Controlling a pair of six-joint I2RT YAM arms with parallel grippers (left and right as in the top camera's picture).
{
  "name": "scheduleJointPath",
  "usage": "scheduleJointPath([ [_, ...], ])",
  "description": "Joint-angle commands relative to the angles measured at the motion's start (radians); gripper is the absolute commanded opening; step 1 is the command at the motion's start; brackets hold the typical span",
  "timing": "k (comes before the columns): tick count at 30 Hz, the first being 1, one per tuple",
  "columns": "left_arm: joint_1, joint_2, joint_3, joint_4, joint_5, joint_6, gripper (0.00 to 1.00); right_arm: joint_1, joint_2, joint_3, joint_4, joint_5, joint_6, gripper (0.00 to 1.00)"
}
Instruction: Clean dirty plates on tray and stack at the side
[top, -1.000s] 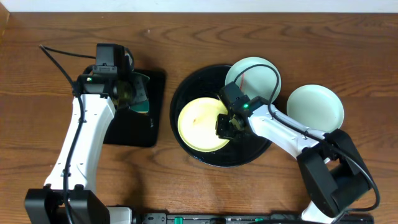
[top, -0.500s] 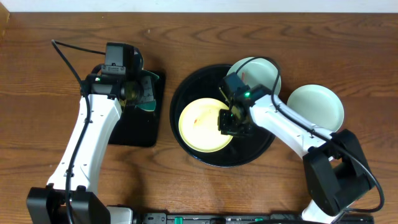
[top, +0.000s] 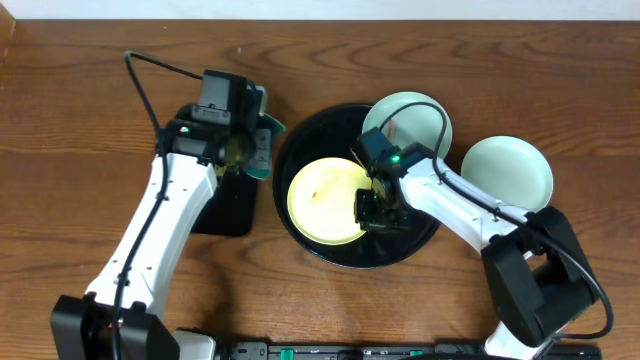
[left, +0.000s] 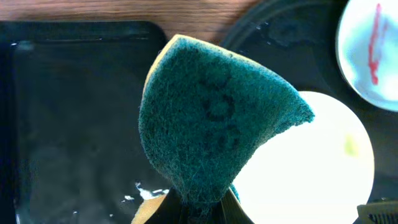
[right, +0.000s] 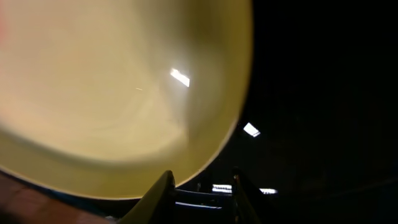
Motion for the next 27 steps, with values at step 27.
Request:
scheduleJointPath([
  [27, -0.058, 0.114, -0.002, 0.019, 0.113, 0.019, 0.07, -0.092, 0.057, -0.027, 0.202, -0.037, -0.185, 0.01],
])
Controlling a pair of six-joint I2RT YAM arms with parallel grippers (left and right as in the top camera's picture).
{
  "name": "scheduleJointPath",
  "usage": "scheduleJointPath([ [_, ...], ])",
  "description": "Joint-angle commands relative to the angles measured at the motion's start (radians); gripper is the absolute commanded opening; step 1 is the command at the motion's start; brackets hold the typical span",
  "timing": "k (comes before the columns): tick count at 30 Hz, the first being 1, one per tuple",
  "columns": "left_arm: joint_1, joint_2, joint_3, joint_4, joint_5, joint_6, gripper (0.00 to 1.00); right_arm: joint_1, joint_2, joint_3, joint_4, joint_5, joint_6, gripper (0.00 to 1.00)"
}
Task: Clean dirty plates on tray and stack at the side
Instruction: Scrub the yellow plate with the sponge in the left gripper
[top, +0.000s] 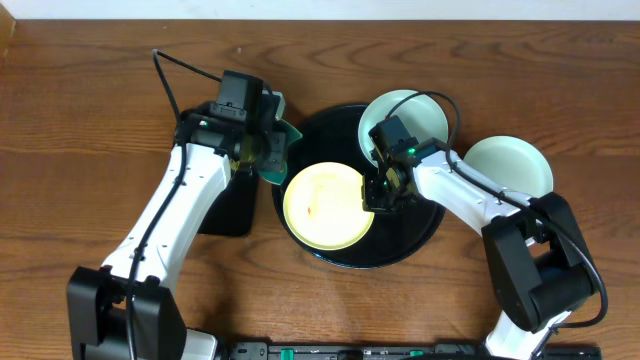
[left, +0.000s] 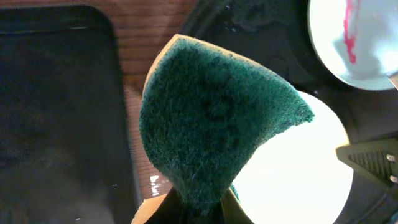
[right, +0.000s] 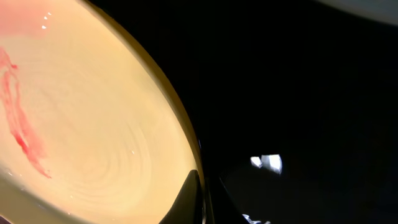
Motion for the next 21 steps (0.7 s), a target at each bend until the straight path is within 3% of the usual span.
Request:
scheduleJointPath([
  [1, -0.030, 0.048, -0.002, -0.007, 0.043, 0.014, 0.07, 0.007, 0.014, -0.005, 0.006, -0.010, -0.036, 0.01],
  [11, -0.113, 0.177, -0.002, -0.012, 0.103, -0.007, 0.07, 0.007, 0.014, -0.005, 0.006, -0.010, -0.036, 0.01],
  [21, -0.139, 0.309, -0.002, -0.013, -0.004, -0.365, 0.07, 0.007, 0.014, -0.005, 0.007, -0.010, -0.036, 0.01],
])
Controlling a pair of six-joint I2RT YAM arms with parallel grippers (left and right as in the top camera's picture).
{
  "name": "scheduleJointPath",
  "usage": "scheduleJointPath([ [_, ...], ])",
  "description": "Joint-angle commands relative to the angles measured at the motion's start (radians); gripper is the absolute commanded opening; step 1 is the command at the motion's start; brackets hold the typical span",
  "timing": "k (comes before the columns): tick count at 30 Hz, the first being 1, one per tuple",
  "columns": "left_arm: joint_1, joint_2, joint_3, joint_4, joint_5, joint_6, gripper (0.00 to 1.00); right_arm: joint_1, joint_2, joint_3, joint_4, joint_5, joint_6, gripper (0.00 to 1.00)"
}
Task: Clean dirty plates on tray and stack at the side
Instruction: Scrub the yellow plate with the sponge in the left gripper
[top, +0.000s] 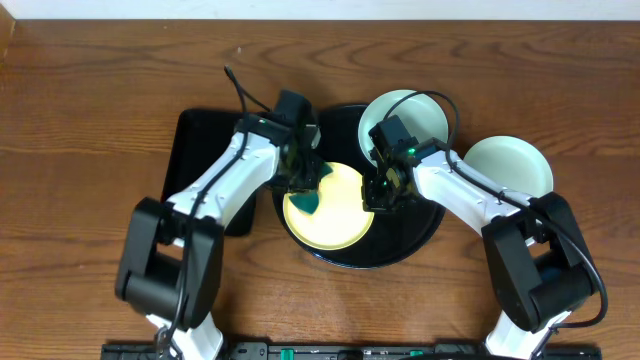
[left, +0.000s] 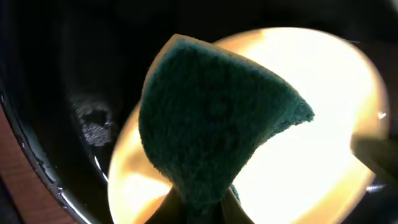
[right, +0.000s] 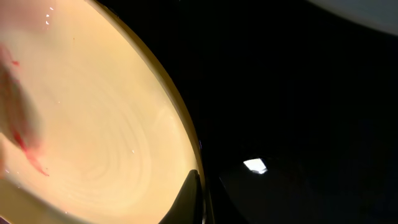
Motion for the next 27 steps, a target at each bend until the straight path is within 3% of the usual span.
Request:
scheduleJointPath([
  [1, -0.004, 0.062, -0.002, -0.003, -0.066, -0.179, 0.08, 0.007, 0.014, -0.005, 0.005, -0.010, -0.014, 0.01],
  [7, -0.004, 0.122, -0.002, 0.000, -0.055, -0.224, 0.07, 0.007, 0.014, -0.005, 0.005, -0.010, -0.014, 0.01],
  [10, -0.004, 0.120, -0.001, 0.002, 0.031, -0.214, 0.08, 0.007, 0.014, -0.005, 0.005, -0.010, -0.014, 0.01],
  [15, -0.004, 0.119, -0.001, 0.067, 0.414, 0.018, 0.07, 0.007, 0.014, -0.005, 0.005, -0.010, -0.014, 0.01],
  [19, -0.004, 0.119, -0.001, 0.106, 0.463, 0.052, 0.07, 0.007, 0.014, -0.005, 0.005, -0.010, -0.014, 0.01],
  [23, -0.004, 0.119, -0.001, 0.159, 0.306, 0.031, 0.07, 0.007, 0.014, -0.005, 0.005, -0.010, -0.014, 0.01],
  [27, -0.004, 0.119, -0.001, 0.142, -0.088, -0.127, 0.07, 0.007, 0.014, -0.005, 0.005, -0.010, -0.015, 0.01],
])
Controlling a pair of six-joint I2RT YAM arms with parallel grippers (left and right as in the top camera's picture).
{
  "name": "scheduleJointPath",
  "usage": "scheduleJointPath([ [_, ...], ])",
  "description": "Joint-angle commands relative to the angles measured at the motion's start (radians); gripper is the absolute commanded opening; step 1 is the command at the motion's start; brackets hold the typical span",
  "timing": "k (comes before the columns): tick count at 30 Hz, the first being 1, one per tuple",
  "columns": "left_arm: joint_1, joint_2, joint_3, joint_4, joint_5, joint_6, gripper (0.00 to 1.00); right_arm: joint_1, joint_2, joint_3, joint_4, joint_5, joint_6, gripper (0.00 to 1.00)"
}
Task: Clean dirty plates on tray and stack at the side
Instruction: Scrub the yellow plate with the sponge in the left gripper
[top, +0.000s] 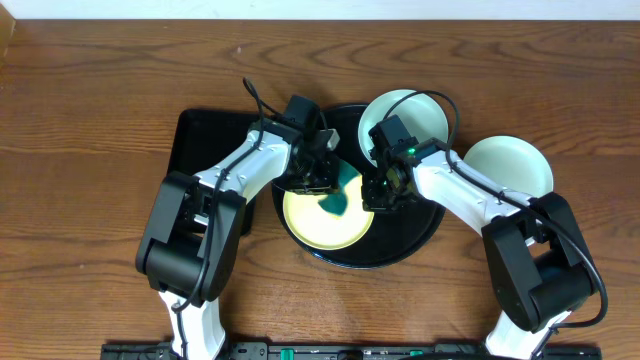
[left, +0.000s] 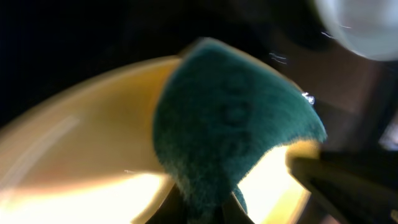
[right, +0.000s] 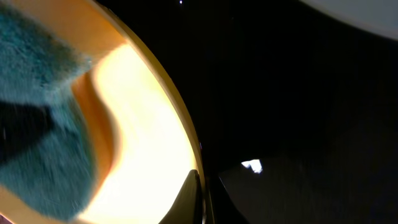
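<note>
A yellow plate (top: 310, 225) lies in the round black tray (top: 420, 235). My right gripper (top: 375, 195) is shut on the plate's right rim (right: 186, 149), one finger on each side of the edge. My left gripper (top: 325, 185) is shut on a green sponge (top: 335, 200), and the sponge (left: 230, 130) presses on the plate's upper middle. The sponge (right: 37, 143) also fills the left of the right wrist view. A pale green plate (top: 425, 120) leans on the tray's far right rim; another pale green plate (top: 515, 170) lies on the table to the right.
A flat rectangular black tray (top: 205, 150) lies left of the round one, partly under my left arm. The wooden table (top: 90, 240) runs all round. Both arms cross over the round tray's middle.
The sponge in my left gripper has moved from the plate's left part to its upper middle, nearer my right gripper. The right gripper and the plate have stayed put.
At first my left gripper held the sponge over the rectangular tray while my right gripper stood at the yellow plate's rim. Then the right gripper was shut on the rim, a red smear showing. The sponge then reached the plate's left side, and now its middle.
</note>
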Motion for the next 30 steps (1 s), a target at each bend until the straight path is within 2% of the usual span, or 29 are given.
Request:
scheduleJointPath([
  [1, 0.005, 0.004, -0.003, -0.027, -0.417, -0.145, 0.07, 0.007, 0.014, -0.005, 0.001, -0.011, -0.014, 0.01],
  [3, 0.005, 0.002, -0.003, -0.071, -0.540, -0.217, 0.07, 0.007, 0.014, -0.005, 0.001, -0.010, -0.014, 0.01],
  [5, 0.005, 0.000, -0.003, -0.118, -0.601, -0.268, 0.08, 0.007, 0.014, -0.005, 0.001, -0.007, -0.014, 0.01],
  [9, 0.005, -0.003, -0.003, -0.190, -0.591, -0.303, 0.08, 0.007, 0.014, -0.005, 0.005, -0.003, -0.013, 0.01],
  [13, 0.005, -0.012, -0.003, -0.238, -0.496, -0.297, 0.07, 0.007, 0.014, -0.005, 0.005, -0.004, -0.014, 0.01],
  [20, 0.005, -0.019, -0.003, -0.233, -0.041, -0.036, 0.08, 0.007, 0.014, -0.005, 0.005, -0.004, -0.013, 0.01],
  [23, 0.005, -0.019, -0.003, -0.228, 0.086, 0.095, 0.08, 0.007, 0.014, -0.005, 0.006, -0.004, -0.013, 0.01],
  [26, 0.002, -0.019, -0.003, -0.230, 0.069, 0.210, 0.07, 0.007, 0.014, -0.005, 0.005, -0.004, -0.011, 0.01],
  [28, 0.002, -0.019, -0.003, -0.233, -0.005, 0.209, 0.08, 0.007, 0.014, -0.005, 0.005, -0.004, -0.011, 0.01],
  [30, 0.002, -0.019, -0.003, -0.242, -0.112, 0.133, 0.07, 0.007, 0.014, -0.005, 0.005, -0.004, -0.011, 0.01],
])
